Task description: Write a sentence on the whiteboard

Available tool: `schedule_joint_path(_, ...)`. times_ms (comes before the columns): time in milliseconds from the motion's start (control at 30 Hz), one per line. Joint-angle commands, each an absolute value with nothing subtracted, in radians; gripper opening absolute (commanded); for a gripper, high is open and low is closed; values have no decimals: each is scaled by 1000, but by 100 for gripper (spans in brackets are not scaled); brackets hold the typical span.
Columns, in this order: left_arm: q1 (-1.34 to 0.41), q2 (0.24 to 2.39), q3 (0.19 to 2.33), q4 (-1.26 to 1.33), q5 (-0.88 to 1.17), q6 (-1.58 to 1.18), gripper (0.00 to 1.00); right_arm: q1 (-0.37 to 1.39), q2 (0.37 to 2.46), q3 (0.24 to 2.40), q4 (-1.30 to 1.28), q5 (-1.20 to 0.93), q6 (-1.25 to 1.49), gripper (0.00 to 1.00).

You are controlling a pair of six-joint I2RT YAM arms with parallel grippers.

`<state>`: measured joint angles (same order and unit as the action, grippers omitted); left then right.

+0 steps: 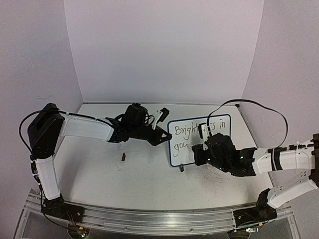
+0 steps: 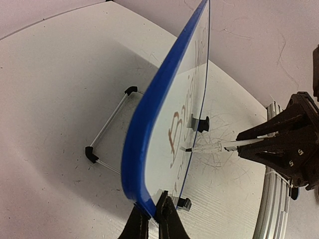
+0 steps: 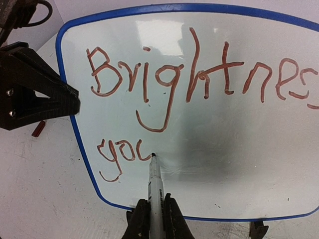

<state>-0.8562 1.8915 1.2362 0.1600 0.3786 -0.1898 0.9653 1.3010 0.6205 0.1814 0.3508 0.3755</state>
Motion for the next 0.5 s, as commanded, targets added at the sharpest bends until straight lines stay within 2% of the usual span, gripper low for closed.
schedule_joint_path(0,-846,1896,1226,25,258,-120,0,960,1280,666,216,400,367,0)
schedule_joint_path(467,-847,1896,1225,25,256,-118,0,957,1285,654,219,386,373,0)
